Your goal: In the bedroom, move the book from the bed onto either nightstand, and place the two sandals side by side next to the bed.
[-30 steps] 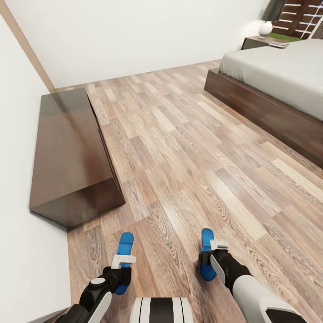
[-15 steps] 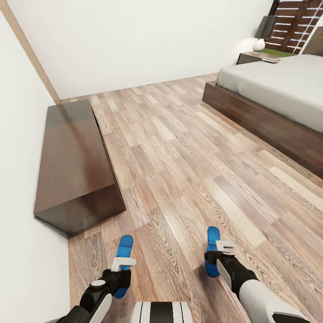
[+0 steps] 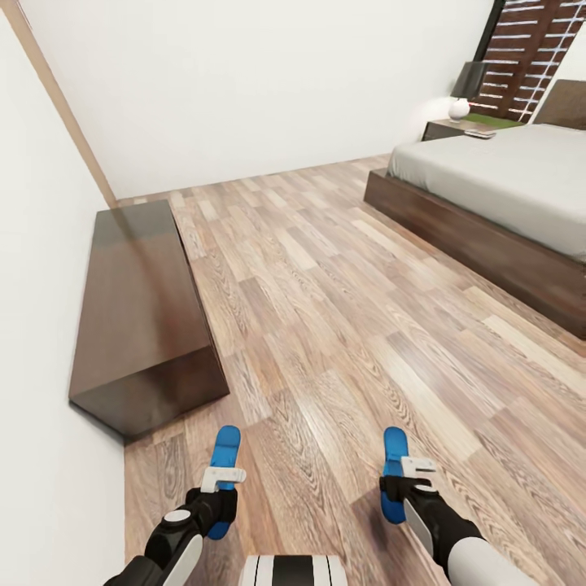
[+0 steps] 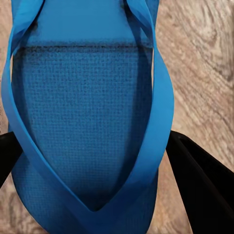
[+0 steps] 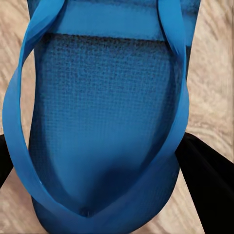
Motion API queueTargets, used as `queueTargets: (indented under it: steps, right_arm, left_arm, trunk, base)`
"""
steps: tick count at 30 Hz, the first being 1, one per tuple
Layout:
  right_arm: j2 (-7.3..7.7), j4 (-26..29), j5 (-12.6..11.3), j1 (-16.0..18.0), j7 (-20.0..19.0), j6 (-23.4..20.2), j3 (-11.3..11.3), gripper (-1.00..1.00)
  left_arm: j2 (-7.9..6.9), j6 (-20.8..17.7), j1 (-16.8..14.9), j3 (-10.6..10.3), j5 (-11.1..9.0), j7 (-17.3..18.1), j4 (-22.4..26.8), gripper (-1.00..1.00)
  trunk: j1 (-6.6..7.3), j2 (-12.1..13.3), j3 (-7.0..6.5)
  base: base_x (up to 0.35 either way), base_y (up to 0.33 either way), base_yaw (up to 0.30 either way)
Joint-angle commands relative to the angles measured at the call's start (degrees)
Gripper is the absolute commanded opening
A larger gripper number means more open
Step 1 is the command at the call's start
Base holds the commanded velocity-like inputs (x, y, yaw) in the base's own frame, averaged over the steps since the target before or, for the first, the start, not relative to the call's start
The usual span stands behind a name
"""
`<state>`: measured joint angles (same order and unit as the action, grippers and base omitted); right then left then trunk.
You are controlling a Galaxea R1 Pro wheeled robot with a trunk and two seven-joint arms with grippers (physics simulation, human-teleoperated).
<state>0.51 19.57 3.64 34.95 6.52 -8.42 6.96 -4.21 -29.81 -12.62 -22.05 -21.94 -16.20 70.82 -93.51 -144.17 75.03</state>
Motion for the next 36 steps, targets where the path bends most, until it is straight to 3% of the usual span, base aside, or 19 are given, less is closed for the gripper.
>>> queueTargets:
  steps: [1,15,36]
  right_arm:
    - [-0.01,0.11,0.34,-0.26,-0.56,-0.29,0.24,-1.0]
    - [1.38,0.11,0.32,-0.81,-3.09,-0.16,0.21,-1.0]
    - [1.62,-0.04,0.23,-0.89,-3.18,0.24,0.25,-1.0]
  left_arm:
    - [-0.04,0.0,-0.06,-0.19,-0.64,-0.54,-0.42,-1.0]
    - [0.03,1.87,-0.13,-0.19,-0.65,-0.42,-2.04,-1.0]
    - [0.0,3.27,-0.13,-0.22,-0.72,-0.33,-3.23,-1.0]
  trunk:
    - [0.03,0.0,-0.19]
    - [0.39,0.19,-3.29]
    - [0.94,0.47,-7.94]
  base:
    - [0.0,0.0,0.0]
    - [0.0,0.0,0.0]
    - [0.0,0.0,-0.005]
